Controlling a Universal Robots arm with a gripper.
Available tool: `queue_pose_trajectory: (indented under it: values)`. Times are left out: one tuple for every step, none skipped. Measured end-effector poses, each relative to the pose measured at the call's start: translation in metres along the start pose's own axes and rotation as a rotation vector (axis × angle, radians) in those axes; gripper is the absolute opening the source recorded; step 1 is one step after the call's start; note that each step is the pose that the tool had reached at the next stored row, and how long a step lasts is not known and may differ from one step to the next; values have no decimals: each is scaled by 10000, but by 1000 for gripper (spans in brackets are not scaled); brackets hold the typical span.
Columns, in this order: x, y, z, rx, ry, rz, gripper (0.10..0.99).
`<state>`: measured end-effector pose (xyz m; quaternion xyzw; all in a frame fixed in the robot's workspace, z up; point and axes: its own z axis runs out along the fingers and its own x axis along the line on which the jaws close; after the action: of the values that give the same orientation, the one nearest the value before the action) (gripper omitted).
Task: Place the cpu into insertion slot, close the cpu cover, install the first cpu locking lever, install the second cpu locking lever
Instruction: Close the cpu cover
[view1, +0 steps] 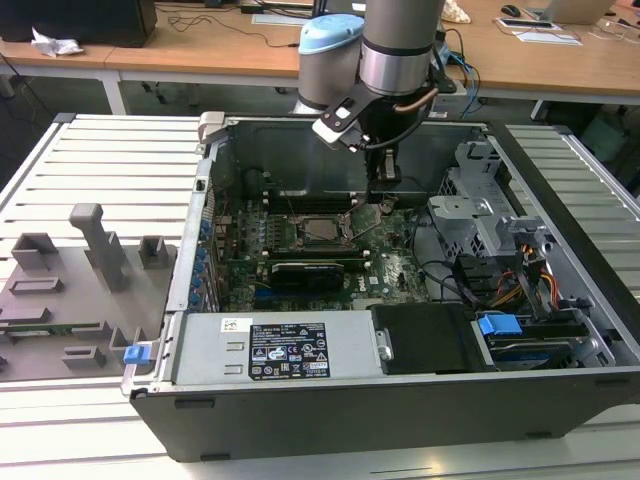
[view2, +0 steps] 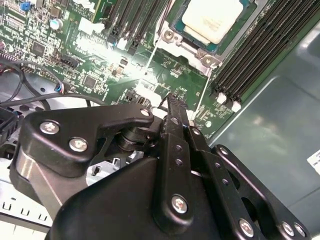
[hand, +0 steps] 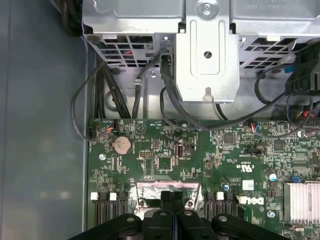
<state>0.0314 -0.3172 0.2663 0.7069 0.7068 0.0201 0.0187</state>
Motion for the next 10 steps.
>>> queue_pose_trajectory:
  values:
    - [0,19,1,0,0,1,106]
    - [0,59,5,0,1,0,106]
    - [0,81,7,1,0,-1,106]
    - [0,105,11,0,2,1,106]
    - [0,134,17,1,-1,-1,106]
    - [0,163,30,1,0,-3,106]
    - [0,188,43,1,-1,-2,106]
    - [0,213,55,1,-1,-3,106]
    - [0,228,63,1,-1,-5,106]
    - [0,239,69,1,-1,-6,106]
